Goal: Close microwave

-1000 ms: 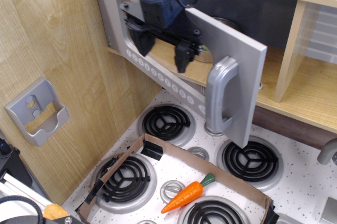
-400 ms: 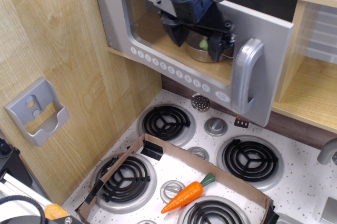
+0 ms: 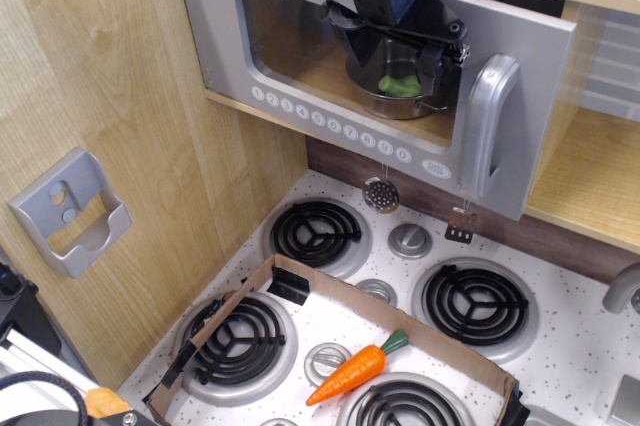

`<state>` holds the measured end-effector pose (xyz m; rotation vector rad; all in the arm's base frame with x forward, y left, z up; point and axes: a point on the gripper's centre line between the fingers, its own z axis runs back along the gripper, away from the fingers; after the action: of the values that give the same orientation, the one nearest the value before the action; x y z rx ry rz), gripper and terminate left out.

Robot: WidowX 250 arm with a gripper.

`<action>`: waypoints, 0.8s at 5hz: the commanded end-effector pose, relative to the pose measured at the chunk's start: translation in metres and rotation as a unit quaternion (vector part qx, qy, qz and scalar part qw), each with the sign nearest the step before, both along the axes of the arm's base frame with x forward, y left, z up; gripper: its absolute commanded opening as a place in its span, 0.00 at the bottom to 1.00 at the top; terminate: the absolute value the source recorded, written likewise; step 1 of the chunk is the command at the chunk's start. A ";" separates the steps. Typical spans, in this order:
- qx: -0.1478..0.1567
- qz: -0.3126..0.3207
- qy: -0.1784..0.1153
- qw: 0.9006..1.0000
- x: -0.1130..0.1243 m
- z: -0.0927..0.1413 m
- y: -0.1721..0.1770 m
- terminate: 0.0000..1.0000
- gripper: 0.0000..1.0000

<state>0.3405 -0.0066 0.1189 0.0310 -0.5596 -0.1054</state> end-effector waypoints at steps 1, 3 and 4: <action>-0.012 -0.003 -0.088 0.996 0.010 0.023 -0.011 0.00 1.00; -0.012 0.007 -0.091 0.996 0.009 0.024 -0.015 0.00 1.00; -0.002 0.042 0.003 0.999 -0.004 0.020 -0.020 0.00 1.00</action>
<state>0.3331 -0.0226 0.1194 0.0509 -0.4996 -0.0147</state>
